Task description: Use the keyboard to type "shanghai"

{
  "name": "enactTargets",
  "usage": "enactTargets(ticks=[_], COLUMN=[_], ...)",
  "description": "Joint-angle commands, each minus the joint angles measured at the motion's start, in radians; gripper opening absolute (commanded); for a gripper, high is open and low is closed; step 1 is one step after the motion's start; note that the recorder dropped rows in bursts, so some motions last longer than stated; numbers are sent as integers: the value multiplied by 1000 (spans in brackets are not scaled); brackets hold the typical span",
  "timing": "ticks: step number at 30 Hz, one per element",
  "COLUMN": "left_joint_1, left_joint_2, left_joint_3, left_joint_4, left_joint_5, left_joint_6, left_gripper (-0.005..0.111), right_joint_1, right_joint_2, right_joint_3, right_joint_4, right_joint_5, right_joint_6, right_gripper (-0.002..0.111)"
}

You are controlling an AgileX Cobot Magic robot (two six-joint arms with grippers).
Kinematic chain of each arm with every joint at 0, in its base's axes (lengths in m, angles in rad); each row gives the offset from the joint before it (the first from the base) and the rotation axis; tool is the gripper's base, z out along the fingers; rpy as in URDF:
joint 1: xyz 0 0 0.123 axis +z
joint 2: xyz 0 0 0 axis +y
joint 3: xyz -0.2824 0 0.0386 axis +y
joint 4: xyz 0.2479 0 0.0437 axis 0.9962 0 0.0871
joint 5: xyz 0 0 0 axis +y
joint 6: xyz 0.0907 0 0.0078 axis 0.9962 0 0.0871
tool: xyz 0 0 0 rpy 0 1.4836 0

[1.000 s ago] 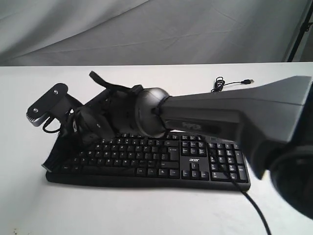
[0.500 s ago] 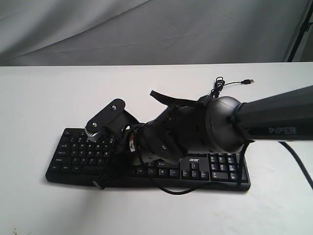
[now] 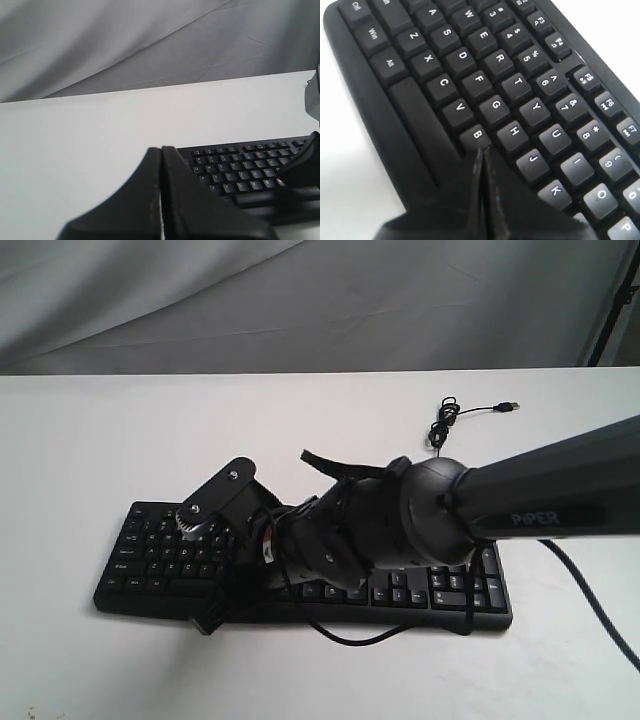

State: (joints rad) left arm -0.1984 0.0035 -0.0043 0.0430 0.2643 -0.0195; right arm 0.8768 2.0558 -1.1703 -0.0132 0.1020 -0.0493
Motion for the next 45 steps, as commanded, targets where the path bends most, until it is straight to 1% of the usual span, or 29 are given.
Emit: enactTargets(ticks=[1,6,10,16,19,23,26,45], left_joint_1=[-4,-4,-4,-4,-4,-4,-4,-4], left_joint_2=[-3,-3,-3,-3,-3,-3,-3,-3], left_joint_3=[4,4,4,4,4,4,4,4], left_joint_4=[1,1,1,1,1,1,1,1], left_joint_5=[-5,-5,-5,-5,-5,-5,-5,-5], left_joint_6=[-3,-3,-3,-3,-3,-3,-3,-3], left_gripper=[0,0,0,0,0,0,0,0], right_joint_1=[-10,-19,-32,-30,-30,-22,-18,-3], right_joint_2=[-2,33,58,-15,-15,30,67,81], right_joint_3=[5,5,5,5,-35,-136,-182,-181], right_joint_4=[6,6,6,6,6,6,6,6], right_joint_5=[-25,-75,-66,-68,-26,50,62,34], right_joint_6=[-18,-34,-47,-53,-54,-60,-69,-75], right_gripper=[0,0,0,0,0,0,0,0])
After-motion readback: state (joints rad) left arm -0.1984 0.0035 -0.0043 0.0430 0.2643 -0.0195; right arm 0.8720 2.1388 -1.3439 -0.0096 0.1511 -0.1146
